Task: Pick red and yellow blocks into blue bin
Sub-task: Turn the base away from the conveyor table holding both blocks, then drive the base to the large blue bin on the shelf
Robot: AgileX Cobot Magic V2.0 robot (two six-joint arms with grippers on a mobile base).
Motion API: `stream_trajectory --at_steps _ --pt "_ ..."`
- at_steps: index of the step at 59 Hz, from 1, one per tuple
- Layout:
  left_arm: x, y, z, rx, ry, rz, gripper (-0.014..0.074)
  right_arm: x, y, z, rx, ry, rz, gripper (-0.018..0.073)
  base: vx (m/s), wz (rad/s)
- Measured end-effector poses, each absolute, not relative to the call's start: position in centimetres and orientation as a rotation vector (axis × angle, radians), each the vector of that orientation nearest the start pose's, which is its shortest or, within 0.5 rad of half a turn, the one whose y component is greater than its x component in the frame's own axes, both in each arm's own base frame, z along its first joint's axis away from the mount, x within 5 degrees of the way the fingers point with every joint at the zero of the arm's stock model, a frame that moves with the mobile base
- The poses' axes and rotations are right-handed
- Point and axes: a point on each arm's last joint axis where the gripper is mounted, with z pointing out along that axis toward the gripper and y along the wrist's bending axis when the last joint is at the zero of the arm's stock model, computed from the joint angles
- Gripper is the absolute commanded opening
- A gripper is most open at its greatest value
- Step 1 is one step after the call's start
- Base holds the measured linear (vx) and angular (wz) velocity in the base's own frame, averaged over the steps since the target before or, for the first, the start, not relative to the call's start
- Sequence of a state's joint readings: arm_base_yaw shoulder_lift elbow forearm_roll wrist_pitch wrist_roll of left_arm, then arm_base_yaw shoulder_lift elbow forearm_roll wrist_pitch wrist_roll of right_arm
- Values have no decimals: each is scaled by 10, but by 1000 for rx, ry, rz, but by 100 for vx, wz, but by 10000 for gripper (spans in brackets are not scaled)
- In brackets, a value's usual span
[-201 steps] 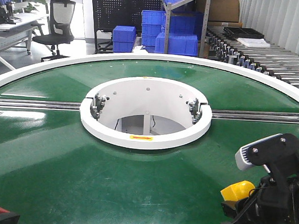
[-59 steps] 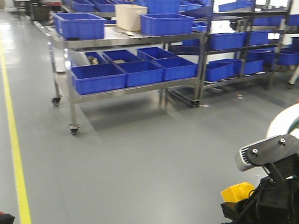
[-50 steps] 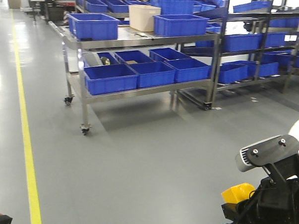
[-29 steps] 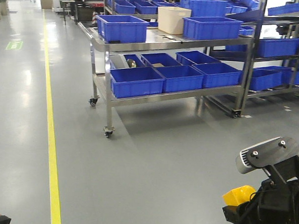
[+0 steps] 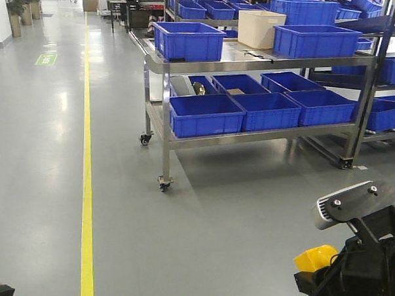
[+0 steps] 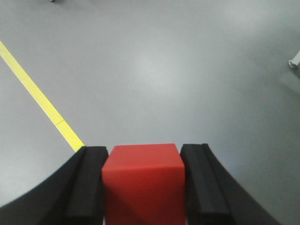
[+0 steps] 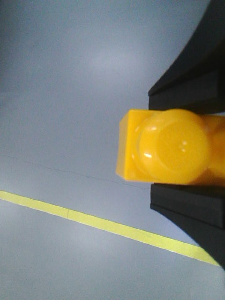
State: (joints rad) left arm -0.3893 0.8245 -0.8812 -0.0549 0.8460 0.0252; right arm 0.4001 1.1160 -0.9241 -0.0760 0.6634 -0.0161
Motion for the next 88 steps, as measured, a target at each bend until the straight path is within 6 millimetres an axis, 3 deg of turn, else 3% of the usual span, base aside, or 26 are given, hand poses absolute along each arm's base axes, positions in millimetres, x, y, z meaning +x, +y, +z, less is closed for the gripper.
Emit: stream_trajectory --at_steps 28,88 --pt "138 -61 356 451 2239 -257 216 211 85 326 -529 2279 106 242 34 -2" --pt "138 -61 356 451 2239 -257 216 211 85 326 -529 2281 106 242 41 -35"
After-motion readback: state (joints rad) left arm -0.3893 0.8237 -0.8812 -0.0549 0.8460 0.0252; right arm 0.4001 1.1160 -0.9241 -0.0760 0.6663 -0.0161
